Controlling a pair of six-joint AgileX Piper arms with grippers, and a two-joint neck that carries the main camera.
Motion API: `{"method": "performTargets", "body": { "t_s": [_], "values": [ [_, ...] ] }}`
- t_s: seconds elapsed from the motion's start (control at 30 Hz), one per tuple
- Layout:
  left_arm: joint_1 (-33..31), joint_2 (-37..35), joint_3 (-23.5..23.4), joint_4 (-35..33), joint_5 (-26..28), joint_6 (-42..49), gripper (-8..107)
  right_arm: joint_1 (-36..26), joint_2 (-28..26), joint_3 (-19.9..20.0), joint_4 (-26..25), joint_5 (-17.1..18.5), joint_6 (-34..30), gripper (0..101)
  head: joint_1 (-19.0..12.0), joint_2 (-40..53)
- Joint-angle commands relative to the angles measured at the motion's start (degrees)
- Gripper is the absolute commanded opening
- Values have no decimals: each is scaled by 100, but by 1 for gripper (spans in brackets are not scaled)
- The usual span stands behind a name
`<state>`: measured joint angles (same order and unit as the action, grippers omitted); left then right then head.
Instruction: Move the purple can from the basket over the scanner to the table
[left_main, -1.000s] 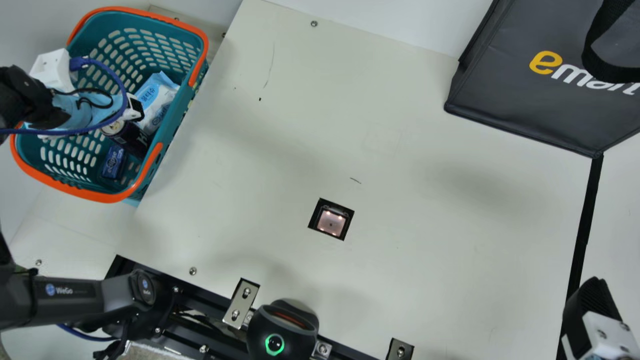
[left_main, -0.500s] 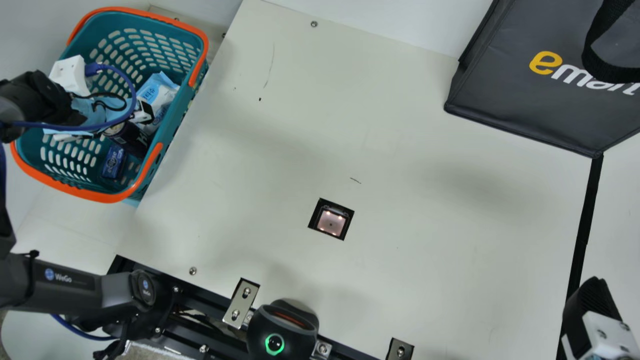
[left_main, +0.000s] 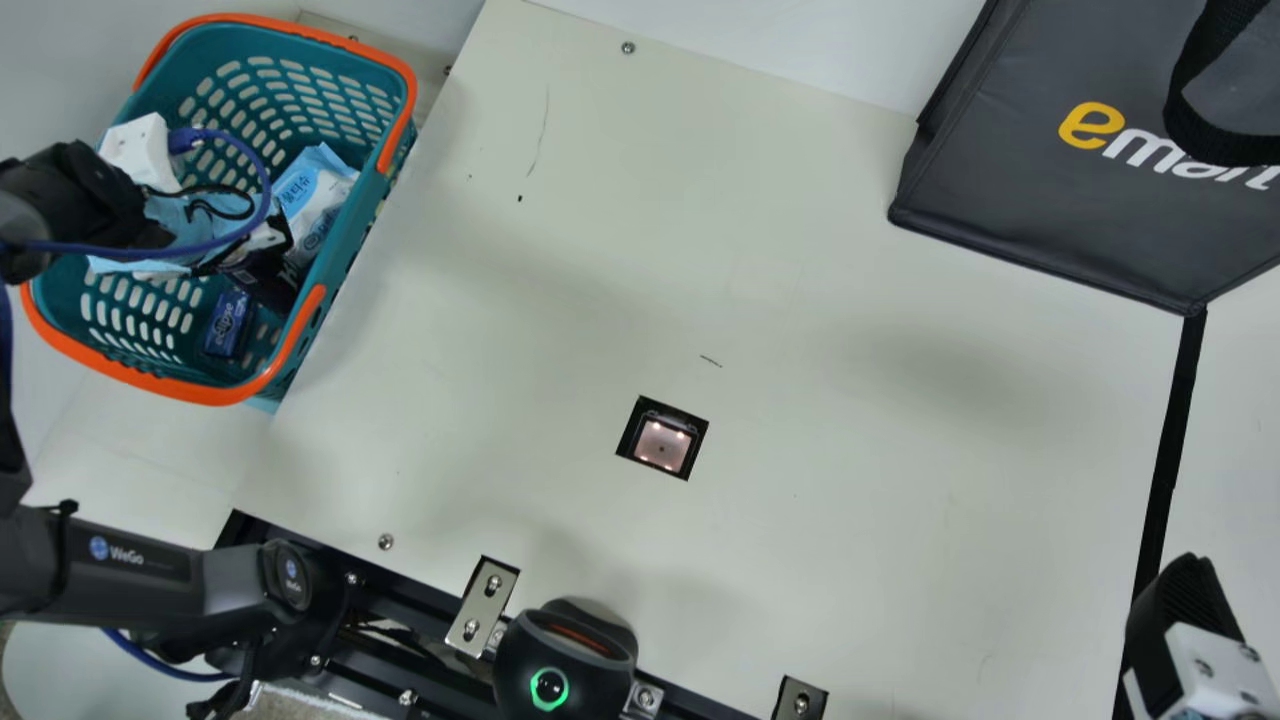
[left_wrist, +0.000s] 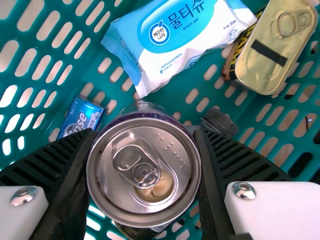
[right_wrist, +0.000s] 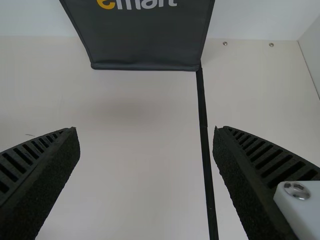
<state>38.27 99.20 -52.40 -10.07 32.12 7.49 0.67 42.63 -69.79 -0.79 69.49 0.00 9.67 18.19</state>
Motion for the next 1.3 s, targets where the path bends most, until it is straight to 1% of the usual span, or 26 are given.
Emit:
{"method": "performTargets", "body": {
  "t_s": [0.0,0.33,0.77,1.03,1.27],
  "values": [
    [14,-95,-31,-33,63,8,-8,0,0,0,0,0,0,95,-175,23],
    [-4,-776,-361,-66,672,-118,-8,0,0,0,0,0,0,95,-175,23],
    [-256,-1712,-1198,-133,1558,-232,-8,0,0,0,0,7,0,95,-175,23],
    [-524,-2253,-1648,-340,1619,-163,-8,0,0,0,0,1,0,95,-175,23],
    [-942,-2625,-2004,-570,1771,-158,-8,0,0,0,0,1,0,95,-175,23]
  ]
}}
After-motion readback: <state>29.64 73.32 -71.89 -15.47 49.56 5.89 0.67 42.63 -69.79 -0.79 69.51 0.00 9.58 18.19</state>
